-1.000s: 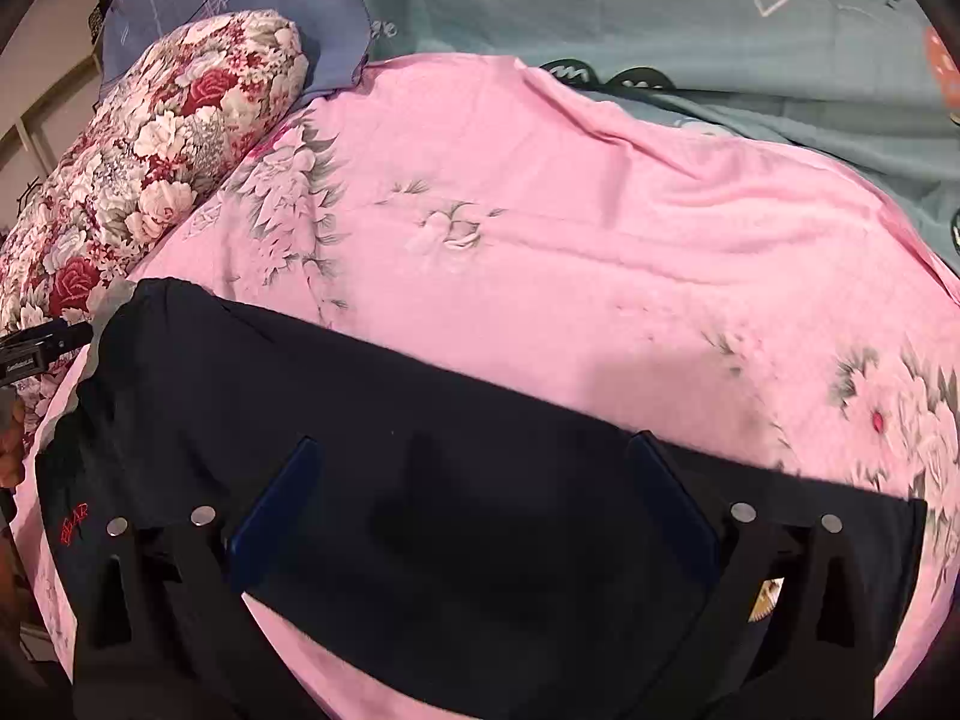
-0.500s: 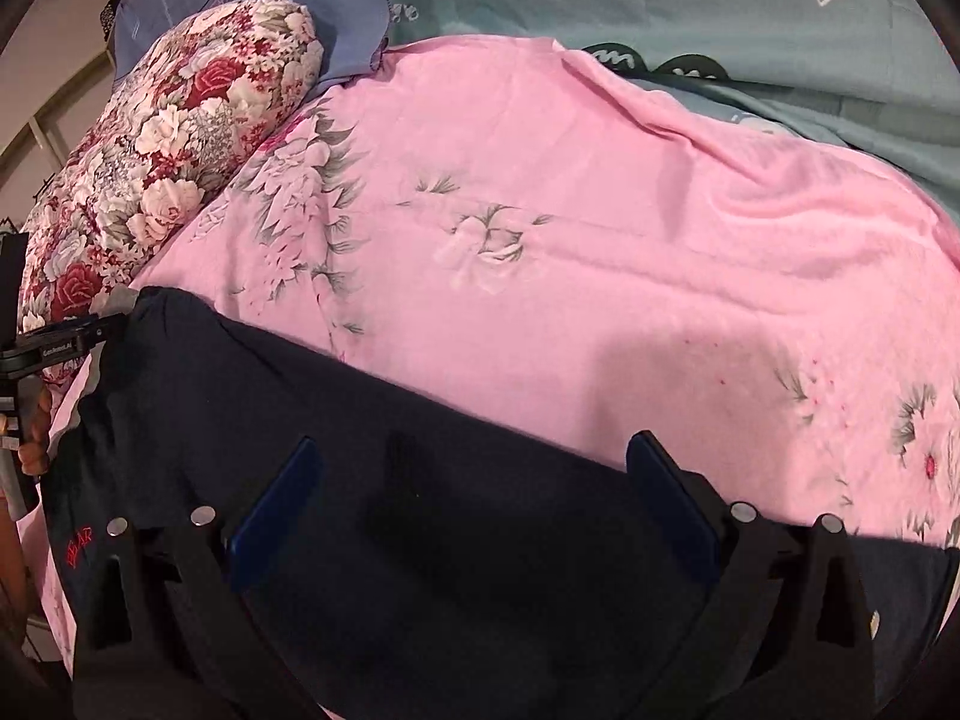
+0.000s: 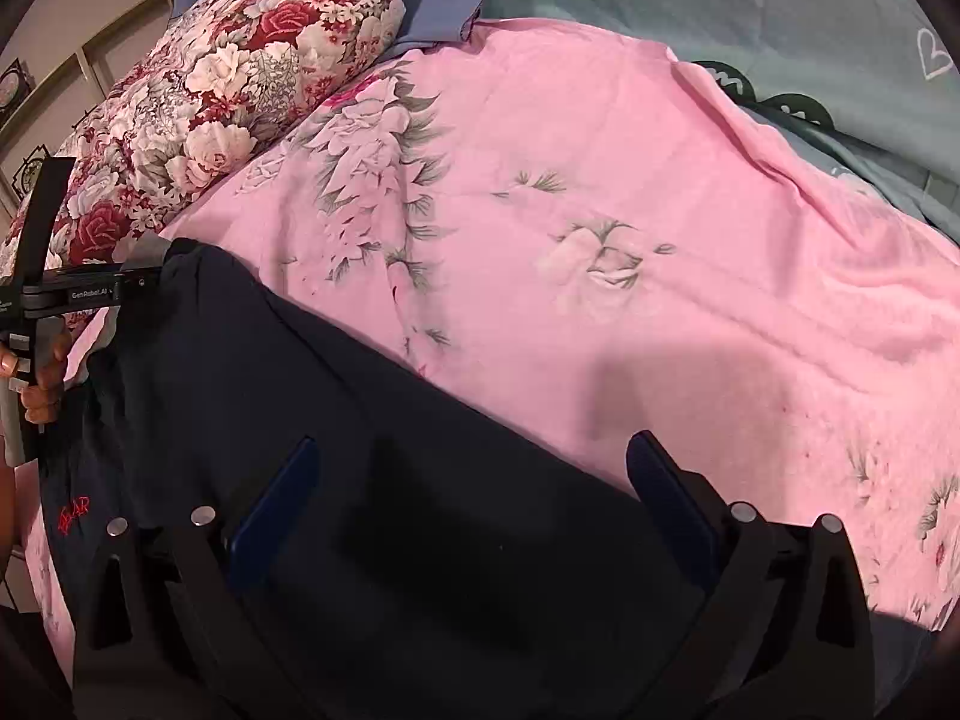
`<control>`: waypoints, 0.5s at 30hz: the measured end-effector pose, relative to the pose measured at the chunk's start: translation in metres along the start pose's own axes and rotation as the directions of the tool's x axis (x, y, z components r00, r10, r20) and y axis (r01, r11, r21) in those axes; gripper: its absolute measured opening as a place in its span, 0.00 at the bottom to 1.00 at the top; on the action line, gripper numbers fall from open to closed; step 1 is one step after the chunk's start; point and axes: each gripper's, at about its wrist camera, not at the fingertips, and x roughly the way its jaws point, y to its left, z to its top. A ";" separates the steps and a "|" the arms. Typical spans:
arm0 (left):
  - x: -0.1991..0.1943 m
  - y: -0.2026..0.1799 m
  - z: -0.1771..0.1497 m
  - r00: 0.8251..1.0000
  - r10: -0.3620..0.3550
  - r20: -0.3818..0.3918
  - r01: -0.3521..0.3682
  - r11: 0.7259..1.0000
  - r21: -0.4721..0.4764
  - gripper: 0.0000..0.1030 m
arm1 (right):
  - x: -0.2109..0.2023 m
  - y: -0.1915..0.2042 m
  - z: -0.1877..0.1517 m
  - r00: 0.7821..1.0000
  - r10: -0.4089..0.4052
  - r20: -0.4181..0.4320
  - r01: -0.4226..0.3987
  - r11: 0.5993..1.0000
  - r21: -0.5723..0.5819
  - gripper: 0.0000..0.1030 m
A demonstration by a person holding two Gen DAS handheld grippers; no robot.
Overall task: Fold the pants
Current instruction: 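Grasp the waistband edge with the left tool while the right tool grasps the folded edge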
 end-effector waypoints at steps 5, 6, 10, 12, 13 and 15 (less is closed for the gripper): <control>-0.019 0.005 0.003 0.999 -0.043 0.031 0.045 0.998 -0.054 0.14 | 0.005 -0.002 0.003 1.000 0.006 -0.002 -0.006 1.000 0.008 0.99; -0.023 0.004 0.002 0.998 -0.048 0.037 0.050 0.997 -0.058 0.14 | 0.004 -0.004 0.003 1.000 0.015 0.000 -0.015 1.000 0.015 0.99; -0.026 0.001 0.003 0.998 -0.050 0.044 0.052 0.997 -0.055 0.14 | 0.003 -0.005 0.005 1.000 0.009 -0.001 -0.009 1.000 -0.011 0.99; -0.030 0.003 0.002 0.998 -0.048 0.044 0.050 0.997 -0.057 0.14 | 0.006 -0.006 0.006 1.000 0.006 -0.017 -0.007 1.000 -0.026 0.99; -0.031 0.003 0.002 0.998 -0.047 0.043 0.049 0.997 -0.058 0.14 | 0.007 -0.005 0.006 0.999 0.019 -0.028 -0.020 0.999 -0.034 0.99; -0.032 0.003 0.001 0.998 -0.045 0.042 0.047 0.997 -0.061 0.14 | 0.010 -0.002 0.006 0.999 0.032 -0.043 -0.034 0.998 -0.062 0.99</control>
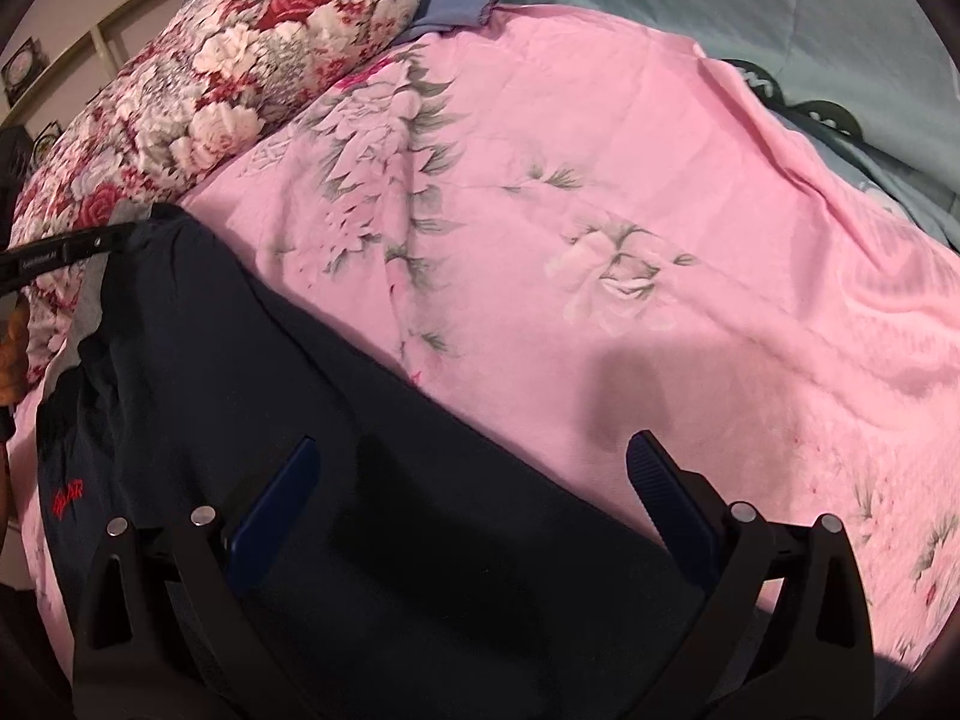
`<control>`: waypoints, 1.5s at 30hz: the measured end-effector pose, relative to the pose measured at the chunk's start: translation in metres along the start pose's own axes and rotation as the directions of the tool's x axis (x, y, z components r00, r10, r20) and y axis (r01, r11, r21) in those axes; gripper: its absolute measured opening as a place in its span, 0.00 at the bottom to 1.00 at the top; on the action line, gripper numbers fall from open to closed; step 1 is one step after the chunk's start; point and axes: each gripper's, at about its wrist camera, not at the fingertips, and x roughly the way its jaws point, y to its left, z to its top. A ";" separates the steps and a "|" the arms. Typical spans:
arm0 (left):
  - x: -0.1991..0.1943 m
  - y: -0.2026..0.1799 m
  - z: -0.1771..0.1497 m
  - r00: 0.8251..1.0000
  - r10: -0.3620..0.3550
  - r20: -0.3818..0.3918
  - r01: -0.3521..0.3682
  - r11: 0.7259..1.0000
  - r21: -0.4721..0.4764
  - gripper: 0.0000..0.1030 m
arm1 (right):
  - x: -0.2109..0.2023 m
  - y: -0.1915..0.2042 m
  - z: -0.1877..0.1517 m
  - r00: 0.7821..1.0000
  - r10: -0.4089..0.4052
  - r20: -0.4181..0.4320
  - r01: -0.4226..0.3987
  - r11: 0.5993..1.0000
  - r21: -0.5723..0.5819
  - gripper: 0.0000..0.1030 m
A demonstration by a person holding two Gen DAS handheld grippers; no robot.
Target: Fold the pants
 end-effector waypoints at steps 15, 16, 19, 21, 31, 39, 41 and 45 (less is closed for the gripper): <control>-0.016 0.002 0.001 1.000 -0.012 0.009 0.011 1.000 0.008 0.16 | 0.007 0.007 0.013 0.998 0.028 -0.065 -0.034 0.994 -0.106 0.48; -0.018 0.003 0.001 1.000 -0.015 0.009 0.015 1.000 0.003 0.16 | 0.006 0.007 0.011 0.997 0.024 -0.068 -0.032 0.993 -0.113 0.48; -0.020 0.006 0.000 1.000 -0.024 0.011 0.024 1.000 -0.010 0.16 | 0.005 0.009 0.008 0.996 0.024 -0.083 -0.036 0.990 -0.137 0.49; -0.021 0.008 0.000 1.000 -0.027 0.011 0.027 0.999 -0.021 0.16 | 0.006 0.010 0.007 0.996 0.021 -0.087 -0.034 0.990 -0.140 0.49; -0.043 0.013 0.002 0.997 0.009 0.071 -0.007 1.000 -0.021 0.15 | -0.003 0.016 0.009 0.998 -0.027 -0.048 0.022 0.995 -0.097 0.06; -0.025 0.009 0.001 0.999 -0.018 0.037 0.017 1.000 0.018 0.13 | -0.046 0.022 0.004 1.000 0.019 0.001 -0.018 0.996 -0.085 0.06; -0.011 0.011 0.000 1.000 -0.021 0.007 0.021 1.000 0.011 0.13 | -0.047 0.025 0.003 1.000 0.011 -0.005 -0.011 0.996 -0.089 0.05; 0.011 0.015 -0.002 1.000 0.003 -0.018 -0.003 1.000 0.008 0.18 | -0.045 0.027 0.002 1.000 0.013 -0.009 -0.014 0.996 -0.084 0.05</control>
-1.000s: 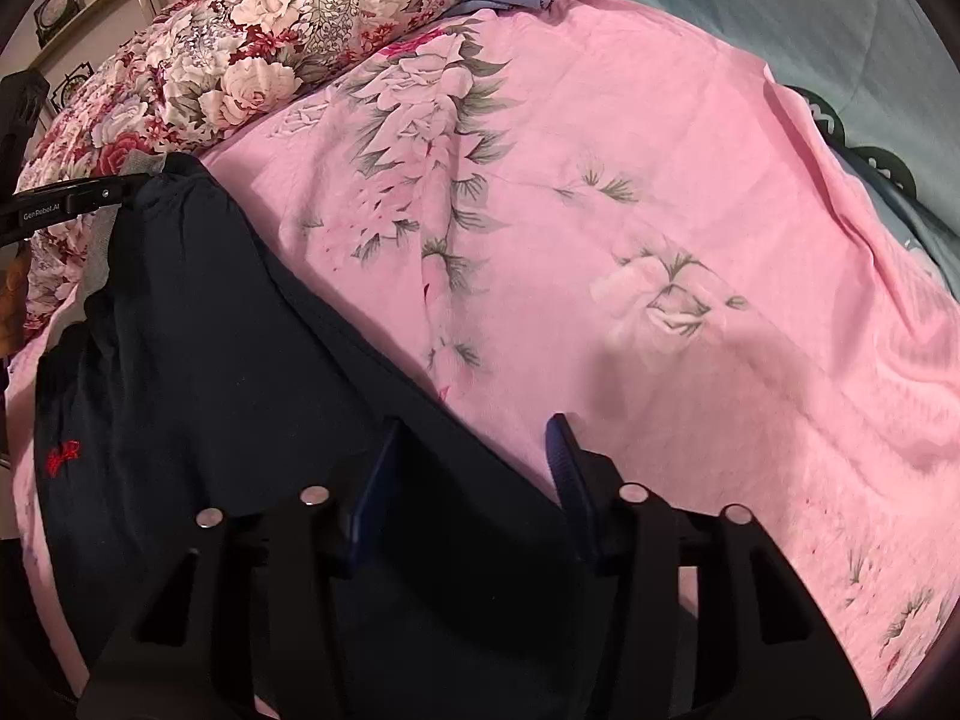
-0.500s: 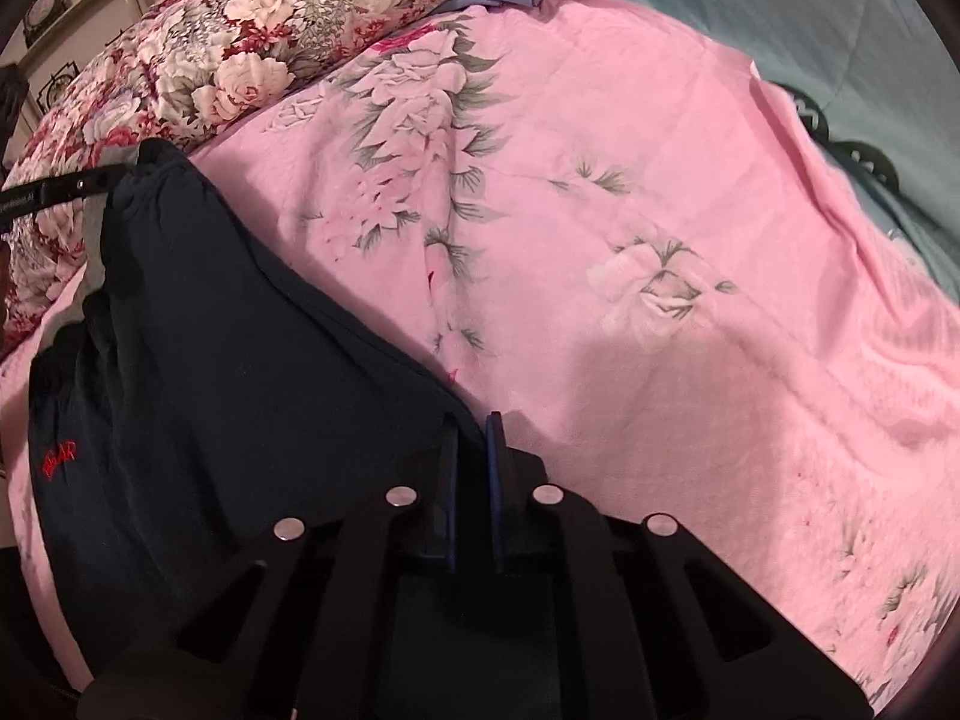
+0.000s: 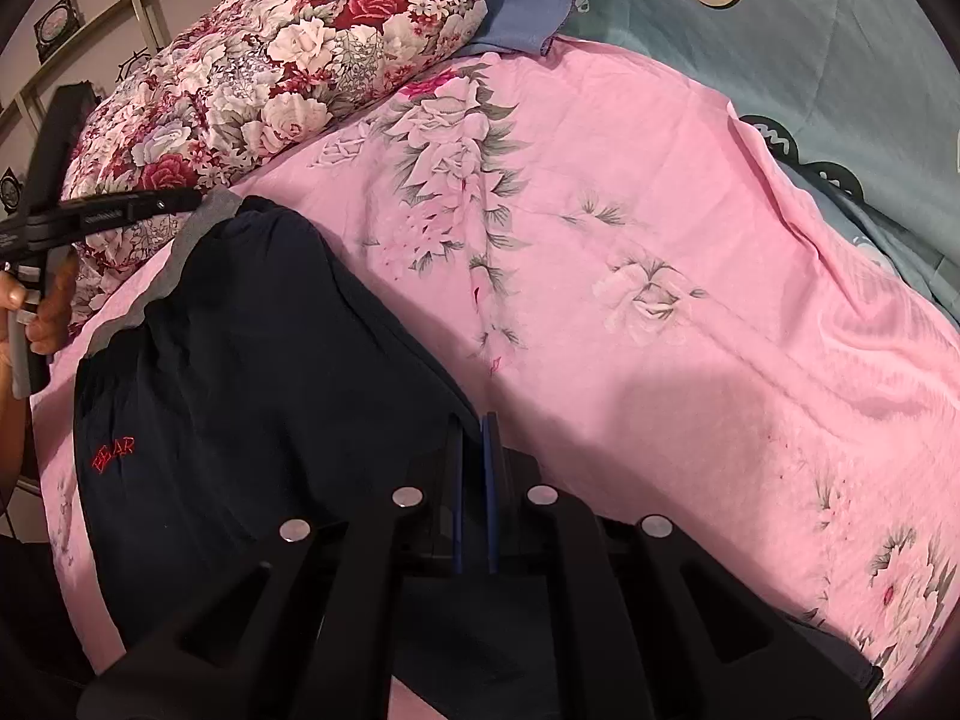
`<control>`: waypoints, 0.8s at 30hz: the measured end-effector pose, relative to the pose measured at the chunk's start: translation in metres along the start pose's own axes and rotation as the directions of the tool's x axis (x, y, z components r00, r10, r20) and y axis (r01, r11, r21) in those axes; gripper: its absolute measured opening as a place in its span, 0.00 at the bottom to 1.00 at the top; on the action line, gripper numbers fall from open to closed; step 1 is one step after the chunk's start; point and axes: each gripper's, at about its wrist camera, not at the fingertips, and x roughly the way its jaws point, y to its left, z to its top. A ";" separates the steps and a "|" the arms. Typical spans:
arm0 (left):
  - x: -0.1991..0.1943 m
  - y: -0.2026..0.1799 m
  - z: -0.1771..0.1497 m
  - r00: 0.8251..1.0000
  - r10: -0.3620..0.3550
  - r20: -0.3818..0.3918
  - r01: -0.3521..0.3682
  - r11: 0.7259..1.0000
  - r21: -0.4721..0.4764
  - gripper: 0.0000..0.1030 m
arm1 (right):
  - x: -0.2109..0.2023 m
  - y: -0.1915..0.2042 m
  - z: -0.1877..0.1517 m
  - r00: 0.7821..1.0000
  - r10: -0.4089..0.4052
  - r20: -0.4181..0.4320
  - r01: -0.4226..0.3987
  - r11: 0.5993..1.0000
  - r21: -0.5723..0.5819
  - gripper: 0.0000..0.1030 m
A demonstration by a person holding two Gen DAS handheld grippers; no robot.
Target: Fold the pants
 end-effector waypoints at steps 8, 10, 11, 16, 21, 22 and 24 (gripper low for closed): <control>-0.006 0.004 0.005 0.986 0.108 0.130 -0.111 0.994 0.016 0.70 | 0.016 -0.011 0.002 1.000 0.017 -0.023 -0.017 1.000 0.017 0.06; 0.002 0.004 0.006 0.987 0.115 0.110 -0.120 0.992 0.031 0.69 | 0.020 -0.013 0.002 0.999 0.022 -0.028 -0.022 0.999 0.025 0.06; 0.008 0.003 0.006 0.989 0.116 0.088 -0.120 0.992 0.043 0.65 | 0.021 -0.015 0.001 0.999 0.025 -0.030 -0.024 0.999 0.028 0.05; 0.025 0.001 0.002 0.999 0.040 0.006 -0.040 0.998 0.039 0.27 | 0.022 -0.015 0.000 0.999 0.026 -0.032 -0.025 0.999 0.034 0.06; 0.014 -0.002 0.003 1.000 0.007 0.029 -0.008 1.000 0.019 0.08 | 0.022 -0.014 0.000 0.999 0.026 -0.037 -0.025 0.999 0.040 0.06; 0.008 -0.001 0.004 0.999 -0.006 0.035 0.006 1.000 0.005 0.08 | 0.022 -0.012 -0.001 0.999 0.024 -0.037 -0.022 0.999 0.039 0.06; -0.008 -0.001 0.005 0.998 -0.028 0.058 0.029 1.000 -0.012 0.08 | 0.018 -0.012 0.000 0.999 0.025 -0.023 -0.024 0.999 0.046 0.05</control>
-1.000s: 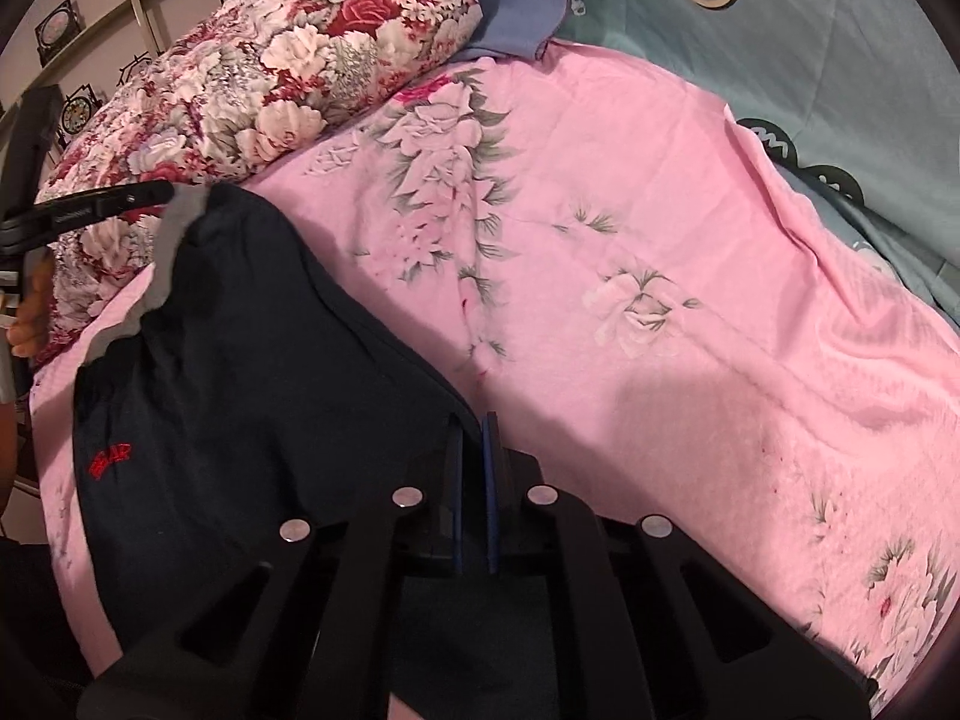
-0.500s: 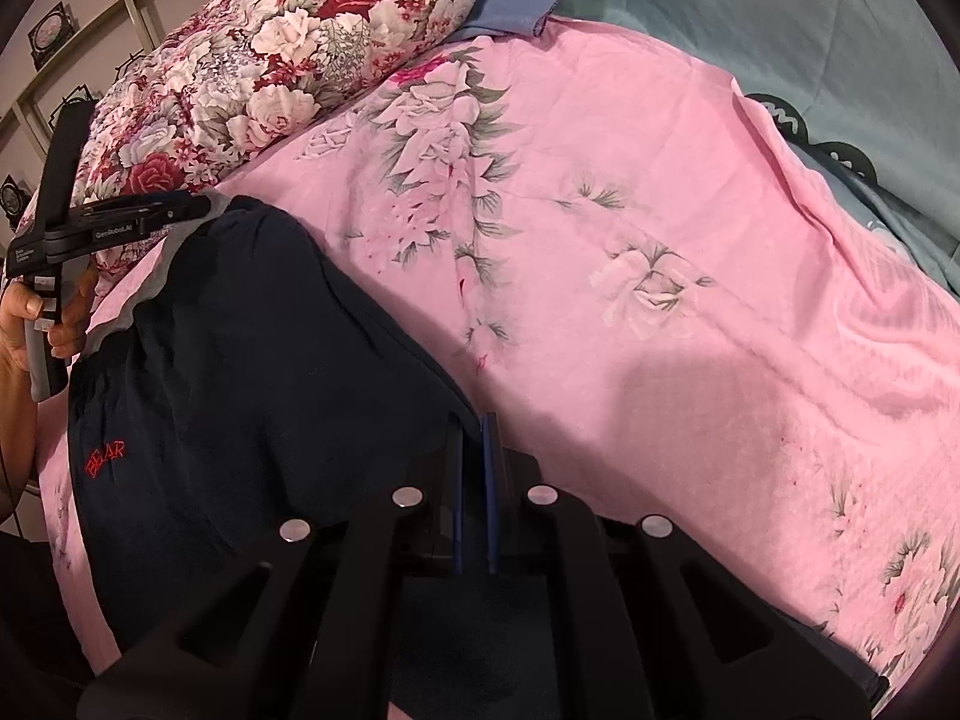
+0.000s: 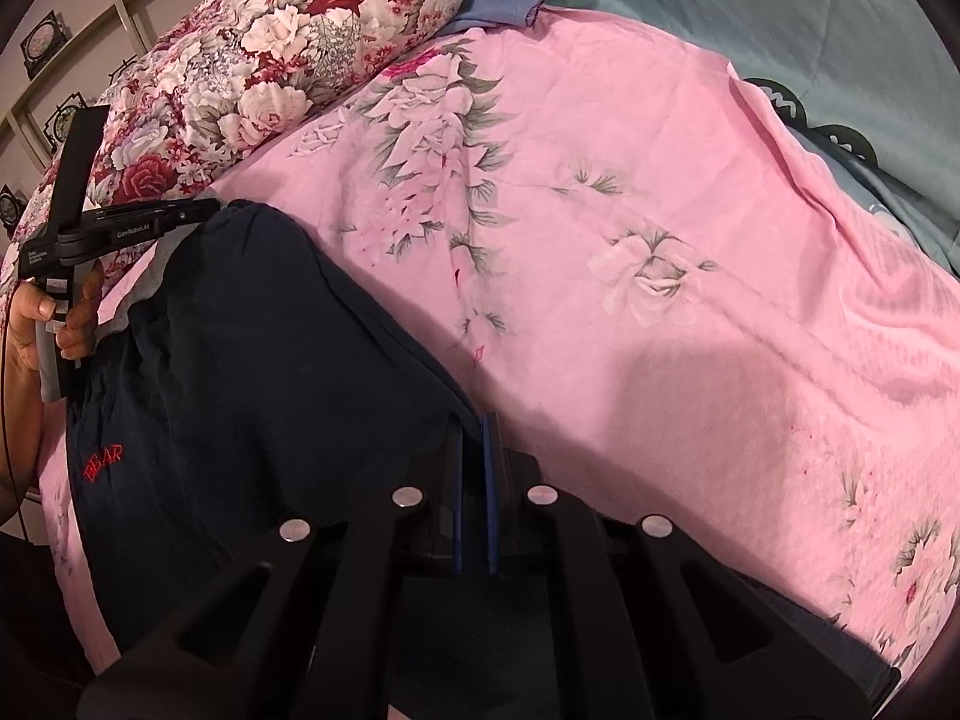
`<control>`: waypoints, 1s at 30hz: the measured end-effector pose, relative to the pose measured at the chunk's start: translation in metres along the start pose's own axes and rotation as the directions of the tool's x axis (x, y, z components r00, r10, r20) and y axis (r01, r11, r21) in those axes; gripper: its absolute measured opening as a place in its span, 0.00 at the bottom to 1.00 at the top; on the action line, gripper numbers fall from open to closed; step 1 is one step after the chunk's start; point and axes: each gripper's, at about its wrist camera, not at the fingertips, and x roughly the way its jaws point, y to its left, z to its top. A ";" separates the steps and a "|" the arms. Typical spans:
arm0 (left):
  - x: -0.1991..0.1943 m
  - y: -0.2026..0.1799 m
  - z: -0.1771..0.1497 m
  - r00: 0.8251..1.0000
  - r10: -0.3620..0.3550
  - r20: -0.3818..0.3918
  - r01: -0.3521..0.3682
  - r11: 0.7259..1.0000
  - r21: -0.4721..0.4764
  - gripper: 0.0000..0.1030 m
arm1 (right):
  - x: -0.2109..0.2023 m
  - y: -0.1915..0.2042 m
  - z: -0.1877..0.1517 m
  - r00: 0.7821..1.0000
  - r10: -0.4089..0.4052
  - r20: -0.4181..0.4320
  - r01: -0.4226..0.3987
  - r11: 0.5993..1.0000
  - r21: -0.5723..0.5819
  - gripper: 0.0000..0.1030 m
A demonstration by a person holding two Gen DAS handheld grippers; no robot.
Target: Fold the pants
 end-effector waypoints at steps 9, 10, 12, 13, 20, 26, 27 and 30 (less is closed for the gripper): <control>-0.088 -0.002 -0.008 0.988 -0.090 0.126 0.086 0.996 0.038 0.08 | -0.055 0.011 -0.017 0.996 0.045 0.073 -0.047 0.999 0.021 0.06; -0.094 -0.003 -0.012 0.986 -0.089 0.137 0.083 0.995 0.050 0.08 | -0.063 0.015 -0.022 0.995 0.050 0.081 -0.052 0.998 0.020 0.06; -0.107 -0.003 -0.027 0.984 -0.090 0.153 0.081 0.994 0.068 0.08 | -0.076 0.023 -0.032 0.994 0.059 0.093 -0.061 0.998 0.019 0.06; -0.110 -0.002 -0.032 0.984 -0.090 0.151 0.080 0.994 0.073 0.08 | -0.082 0.030 -0.039 0.993 0.063 0.097 -0.065 0.998 0.017 0.06; -0.140 0.017 -0.080 0.982 -0.118 0.144 0.110 0.992 0.065 0.09 | -0.090 0.084 -0.099 0.995 0.086 0.058 -0.085 0.996 -0.011 0.06; -0.131 0.029 -0.110 0.994 -0.069 0.081 0.065 0.997 0.050 0.15 | -0.079 0.113 -0.139 0.991 0.134 0.024 -0.134 0.991 0.023 0.06; -0.127 0.033 -0.113 0.996 -0.057 0.063 0.056 0.998 0.027 0.15 | -0.076 0.116 -0.143 0.990 0.137 0.018 -0.137 0.990 0.031 0.06; -0.121 0.050 -0.123 0.998 -0.062 0.004 0.063 0.997 -0.052 0.25 | -0.065 0.124 -0.152 0.989 0.145 -0.007 -0.145 0.989 0.034 0.06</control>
